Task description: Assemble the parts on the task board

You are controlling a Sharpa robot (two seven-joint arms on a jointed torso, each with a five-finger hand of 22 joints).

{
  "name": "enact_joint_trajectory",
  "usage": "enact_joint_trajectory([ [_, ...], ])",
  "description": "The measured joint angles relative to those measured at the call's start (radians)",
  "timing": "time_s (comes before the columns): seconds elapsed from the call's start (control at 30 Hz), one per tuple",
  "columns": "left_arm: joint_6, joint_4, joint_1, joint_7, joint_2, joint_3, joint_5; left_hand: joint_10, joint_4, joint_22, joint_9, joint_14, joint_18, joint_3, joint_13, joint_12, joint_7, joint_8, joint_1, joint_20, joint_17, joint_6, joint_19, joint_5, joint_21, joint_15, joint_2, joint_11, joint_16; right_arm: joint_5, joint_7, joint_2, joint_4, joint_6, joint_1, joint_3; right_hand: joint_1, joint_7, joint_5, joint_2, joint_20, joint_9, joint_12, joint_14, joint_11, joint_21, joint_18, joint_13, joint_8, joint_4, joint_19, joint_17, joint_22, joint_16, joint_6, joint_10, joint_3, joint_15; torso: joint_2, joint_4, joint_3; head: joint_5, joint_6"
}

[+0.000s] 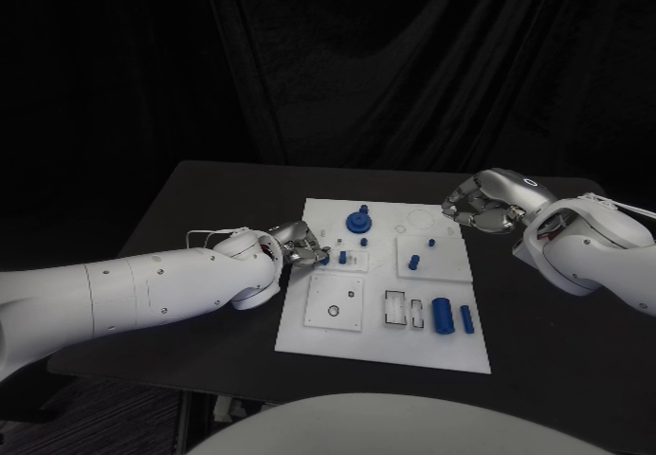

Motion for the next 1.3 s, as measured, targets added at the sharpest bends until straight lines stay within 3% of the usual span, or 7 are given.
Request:
enact_joint_trajectory([
  [0.47, -0.063, 0.017, -0.010, 0.019, -0.011, -0.007, 0.003, 0.000, -0.001, 0.000, 0.001, 0.000, 0.000, 0.026, 0.000, 0.000, 0.000, 0.000, 0.008, 0.000, 0.000, 0.000, 0.000, 0.004, 0.000, 0.000, -0.008, 0.000, 0.000, 0.000, -0.001, 0.001, -0.001, 0.000, 0.000, 0.000, 0.000, 0.000, 0.000, 0.000, 0.000, 0.000, 0.000, 0.000, 0.000, 0.000, 0.000, 0.000, 0.000, 0.000, 0.000, 0.000, 0.000, 0.000, 0.000, 0.000, 0.000, 0.000, -0.001, 0.0000, 0.0009, -0.002, 0.000],
  [0.97, -0.153, 0.013, -0.017, 0.043, -0.011, -0.007, 0.004, 0.000, 0.003, 0.000, 0.000, 0.000, 0.000, 0.041, 0.000, 0.000, -0.003, 0.000, 0.014, 0.000, 0.000, -0.004, 0.000, 0.004, 0.000, 0.000, -0.014, 0.000, 0.000, 0.000, -0.001, 0.000, -0.001, 0.000, 0.000, 0.000, 0.000, 0.000, 0.000, 0.000, 0.000, 0.000, 0.000, 0.000, 0.000, 0.000, 0.000, 0.000, 0.000, 0.000, 0.000, 0.000, 0.000, 0.000, 0.000, 0.000, 0.000, 0.000, -0.001, -0.0004, 0.0009, -0.003, 0.000],
  [1.3, -0.174, 0.001, -0.028, 0.045, -0.003, -0.007, 0.005, 0.000, 0.007, 0.000, -0.002, 0.000, 0.000, 0.050, 0.000, 0.000, -0.002, 0.000, 0.014, 0.000, 0.000, -0.005, 0.000, 0.004, 0.000, 0.000, -0.014, 0.000, 0.000, 0.000, -0.002, 0.000, -0.001, 0.000, 0.000, 0.000, 0.000, 0.000, 0.000, 0.000, 0.000, 0.000, 0.000, 0.000, 0.000, 0.000, 0.000, 0.000, 0.000, 0.000, 0.000, 0.000, 0.000, 0.000, 0.000, 0.000, 0.000, 0.000, 0.000, -0.0005, 0.0003, -0.002, 0.000],
])
